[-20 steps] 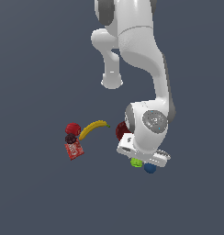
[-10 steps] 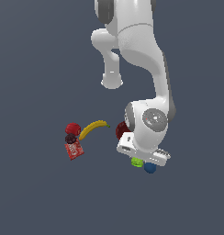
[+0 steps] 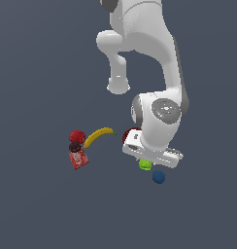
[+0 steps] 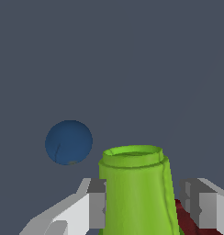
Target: Pick up a designated object from a clutter of objects.
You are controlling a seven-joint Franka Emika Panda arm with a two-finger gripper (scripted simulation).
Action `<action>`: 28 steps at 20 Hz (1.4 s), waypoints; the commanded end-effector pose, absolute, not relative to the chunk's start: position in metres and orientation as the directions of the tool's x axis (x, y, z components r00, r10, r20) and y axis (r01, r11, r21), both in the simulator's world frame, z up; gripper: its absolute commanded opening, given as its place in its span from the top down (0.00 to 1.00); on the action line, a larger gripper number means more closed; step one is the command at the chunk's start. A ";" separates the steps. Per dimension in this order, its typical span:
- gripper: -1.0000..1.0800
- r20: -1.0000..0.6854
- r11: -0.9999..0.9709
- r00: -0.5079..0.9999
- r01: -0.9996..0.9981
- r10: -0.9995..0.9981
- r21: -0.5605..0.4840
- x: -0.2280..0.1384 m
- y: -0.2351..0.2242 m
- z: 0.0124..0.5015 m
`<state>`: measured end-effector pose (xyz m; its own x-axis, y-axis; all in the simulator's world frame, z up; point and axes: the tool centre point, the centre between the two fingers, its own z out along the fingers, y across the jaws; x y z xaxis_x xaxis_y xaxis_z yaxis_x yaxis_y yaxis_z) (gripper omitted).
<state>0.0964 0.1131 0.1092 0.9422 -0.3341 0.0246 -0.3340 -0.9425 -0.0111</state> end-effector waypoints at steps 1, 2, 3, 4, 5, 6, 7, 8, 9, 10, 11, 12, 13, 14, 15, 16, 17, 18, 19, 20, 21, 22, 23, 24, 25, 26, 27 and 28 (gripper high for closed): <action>1.00 0.025 -0.943 0.942 -0.334 -0.334 -0.012 0.091 0.111 0.130; 1.00 0.024 -0.943 0.942 -0.334 -0.334 -0.011 0.088 0.110 0.139; 1.00 0.023 -0.943 0.942 -0.333 -0.334 -0.011 0.085 0.108 0.149; 1.00 0.023 -0.943 0.943 -0.333 -0.333 -0.010 0.082 0.107 0.159; 1.00 0.021 -0.943 0.943 -0.333 -0.333 -0.010 0.079 0.106 0.170; 1.00 0.020 -0.943 0.943 -0.333 -0.333 -0.009 0.076 0.105 0.180; 1.00 0.019 -0.943 0.943 -0.333 -0.333 -0.009 0.073 0.103 0.192; 1.00 0.018 -0.943 0.943 -0.332 -0.333 -0.009 0.069 0.102 0.203; 1.00 0.017 -0.943 0.943 -0.332 -0.332 -0.008 0.066 0.100 0.215; 1.00 0.016 -0.943 0.943 -0.332 -0.332 -0.008 0.063 0.099 0.226; 1.00 0.015 -0.943 0.943 -0.332 -0.332 -0.007 0.060 0.098 0.238; 1.00 0.014 -0.943 0.943 -0.332 -0.332 -0.007 0.057 0.096 0.250; 1.00 0.013 -0.943 0.943 -0.331 -0.331 -0.006 0.053 0.095 0.261; 1.00 0.012 -0.944 0.943 -0.331 -0.331 -0.006 0.050 0.093 0.273; 1.00 0.011 -0.944 0.944 -0.331 -0.331 -0.006 0.048 0.092 0.284; 1.00 0.010 -0.944 0.944 -0.331 -0.331 -0.005 0.045 0.091 0.295; 1.00 0.009 -0.944 0.944 -0.331 -0.331 -0.005 0.042 0.090 0.305; 1.00 0.008 -0.944 0.944 -0.331 -0.331 -0.004 0.040 0.088 0.315; 1.00 0.007 -0.944 0.944 -0.330 -0.330 -0.004 0.037 0.087 0.325; 1.00 0.006 -0.944 0.944 -0.330 -0.330 -0.003 0.035 0.086 0.334; 1.00 0.006 -0.944 0.944 -0.330 -0.330 -0.003 0.033 0.085 0.343; 1.00 0.005 -0.944 0.944 -0.330 -0.330 -0.003 0.031 0.084 0.351; 1.00 0.004 -0.944 0.944 -0.330 -0.330 -0.002 0.030 0.083 0.359; 1.00 0.004 -0.944 0.944 -0.330 -0.330 -0.002 0.028 0.083 0.367; 1.00 0.003 -0.944 0.944 -0.330 -0.330 -0.002 0.027 0.082 0.373; 1.00 0.002 -0.944 0.944 -0.330 -0.330 -0.002 0.025 0.081 0.379; 1.00 0.002 -0.944 0.944 -0.330 -0.330 -0.001 0.024 0.081 0.385; 1.00 0.002 -0.944 0.944 -0.330 -0.330 -0.001 0.023 0.080 0.390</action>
<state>0.0254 0.0810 0.3808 0.9441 -0.3298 0.0026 -0.3298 -0.9441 -0.0016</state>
